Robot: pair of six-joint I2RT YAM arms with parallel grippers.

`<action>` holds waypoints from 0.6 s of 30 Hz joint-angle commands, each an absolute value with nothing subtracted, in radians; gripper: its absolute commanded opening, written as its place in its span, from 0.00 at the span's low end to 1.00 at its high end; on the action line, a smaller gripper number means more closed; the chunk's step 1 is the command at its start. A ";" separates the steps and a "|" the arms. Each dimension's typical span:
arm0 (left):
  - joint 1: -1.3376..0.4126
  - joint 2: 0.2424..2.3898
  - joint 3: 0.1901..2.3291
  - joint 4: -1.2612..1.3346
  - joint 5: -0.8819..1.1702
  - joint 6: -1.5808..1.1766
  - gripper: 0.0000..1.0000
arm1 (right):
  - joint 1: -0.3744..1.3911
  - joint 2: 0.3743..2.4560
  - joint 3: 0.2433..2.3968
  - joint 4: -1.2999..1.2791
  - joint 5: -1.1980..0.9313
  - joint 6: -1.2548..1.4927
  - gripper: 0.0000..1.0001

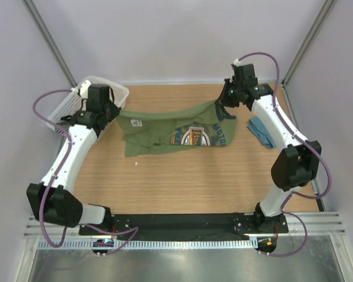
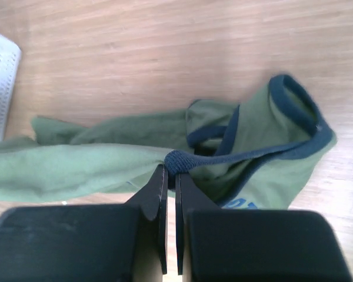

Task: Fold and stack the tank tops
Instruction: Flatten the tank top out

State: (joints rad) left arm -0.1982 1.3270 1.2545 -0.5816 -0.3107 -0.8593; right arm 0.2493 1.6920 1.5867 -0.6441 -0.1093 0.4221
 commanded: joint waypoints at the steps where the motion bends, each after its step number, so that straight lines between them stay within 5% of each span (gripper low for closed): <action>1: -0.153 1.367 1.468 -0.685 -0.293 -0.856 0.00 | 0.232 1.723 1.847 -0.763 -0.130 0.420 0.01; 6: -0.156 1.243 1.682 -0.759 -0.316 -0.795 0.00 | 0.233 1.593 1.960 -0.802 -0.169 0.399 0.01; 13: -0.163 0.820 1.545 -0.557 -0.250 -0.726 0.00 | 0.241 1.129 1.587 -0.508 -0.321 0.388 0.01; 18: -0.161 0.704 1.559 -0.558 -0.204 -0.712 0.00 | 0.241 0.884 1.525 -0.477 -0.348 0.368 0.01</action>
State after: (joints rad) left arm -0.1635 0.6933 1.5745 -0.5945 -0.2287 -0.7498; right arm 0.2436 0.9646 1.5517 -0.5694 -0.3229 0.3965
